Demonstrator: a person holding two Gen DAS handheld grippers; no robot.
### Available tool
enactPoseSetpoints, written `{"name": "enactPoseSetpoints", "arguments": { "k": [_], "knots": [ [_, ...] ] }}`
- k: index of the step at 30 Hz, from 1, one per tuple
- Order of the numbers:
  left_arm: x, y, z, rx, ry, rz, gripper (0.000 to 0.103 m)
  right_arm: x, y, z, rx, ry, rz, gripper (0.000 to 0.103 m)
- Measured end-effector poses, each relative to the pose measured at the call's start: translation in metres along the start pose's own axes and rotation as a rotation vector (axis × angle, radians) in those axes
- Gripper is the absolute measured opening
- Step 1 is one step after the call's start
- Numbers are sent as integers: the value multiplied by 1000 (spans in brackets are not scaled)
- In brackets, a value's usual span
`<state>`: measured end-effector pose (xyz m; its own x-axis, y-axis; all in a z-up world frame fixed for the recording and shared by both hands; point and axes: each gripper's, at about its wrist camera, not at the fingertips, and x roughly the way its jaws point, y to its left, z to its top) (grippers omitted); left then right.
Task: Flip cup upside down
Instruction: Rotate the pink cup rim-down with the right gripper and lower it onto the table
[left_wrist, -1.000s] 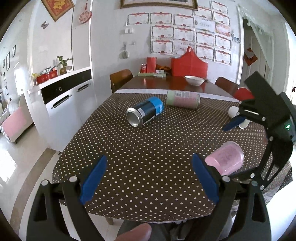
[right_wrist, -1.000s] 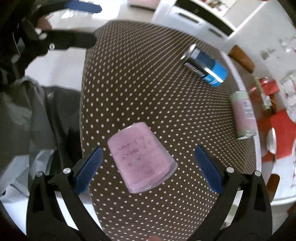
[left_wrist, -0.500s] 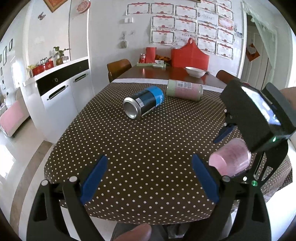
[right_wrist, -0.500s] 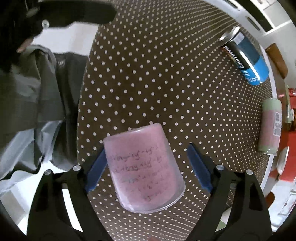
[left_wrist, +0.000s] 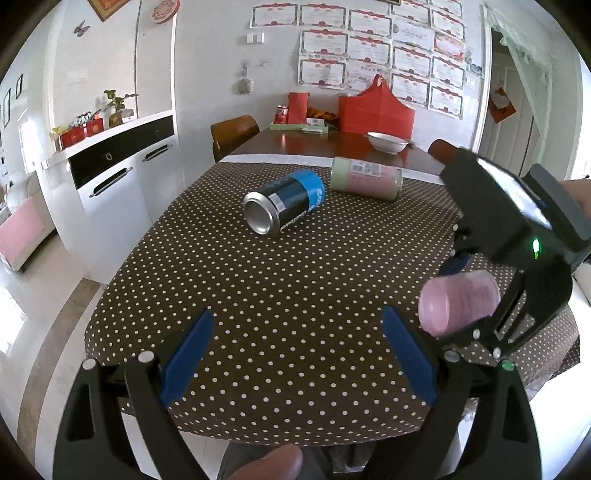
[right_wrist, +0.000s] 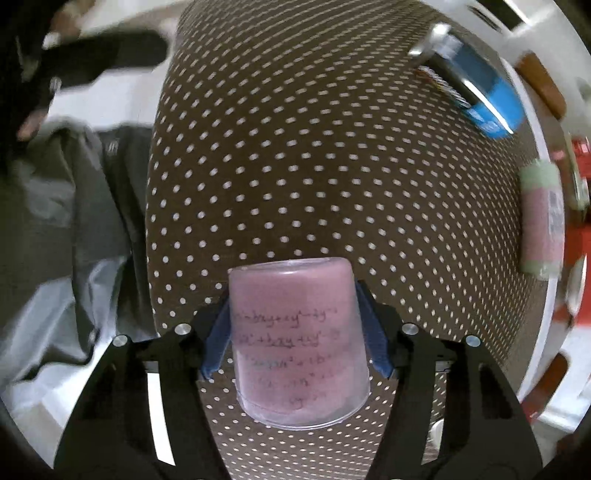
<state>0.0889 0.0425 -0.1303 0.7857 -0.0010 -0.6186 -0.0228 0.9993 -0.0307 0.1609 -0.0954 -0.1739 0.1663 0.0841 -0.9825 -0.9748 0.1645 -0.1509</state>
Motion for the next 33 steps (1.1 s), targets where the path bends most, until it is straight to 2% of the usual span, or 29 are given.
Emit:
{"name": "enactPoseSetpoints", "arguments": {
  "k": [9, 13, 14, 17, 19, 24, 28, 33],
  "knots": [
    [-7, -14, 2, 35, -24, -29, 91, -38, -37, -57, 424, -341, 41, 61],
    [-16, -21, 8, 54, -55, -40, 91, -59, -47, -90, 657, -561, 60, 61],
    [-17, -22, 9, 59, -62, -42, 91, -65, -48, -102, 749, -646, 60, 61],
    [-21, -26, 12, 76, -80, -50, 91, -72, -44, -116, 949, -798, 37, 61],
    [-24, -30, 12, 89, -94, -55, 91, -73, -36, -126, 1073, -885, -35, 61],
    [-29, -40, 12, 126, -122, -60, 91, -67, -3, -118, 1188, -958, -245, 61],
    [-31, -42, 14, 127, -150, -47, 91, -57, 21, -118, 1234, -968, -408, 61],
    [-28, -39, 17, 106, -151, -39, 91, -31, 26, -116, 1271, -928, -496, 61]
  ]
}}
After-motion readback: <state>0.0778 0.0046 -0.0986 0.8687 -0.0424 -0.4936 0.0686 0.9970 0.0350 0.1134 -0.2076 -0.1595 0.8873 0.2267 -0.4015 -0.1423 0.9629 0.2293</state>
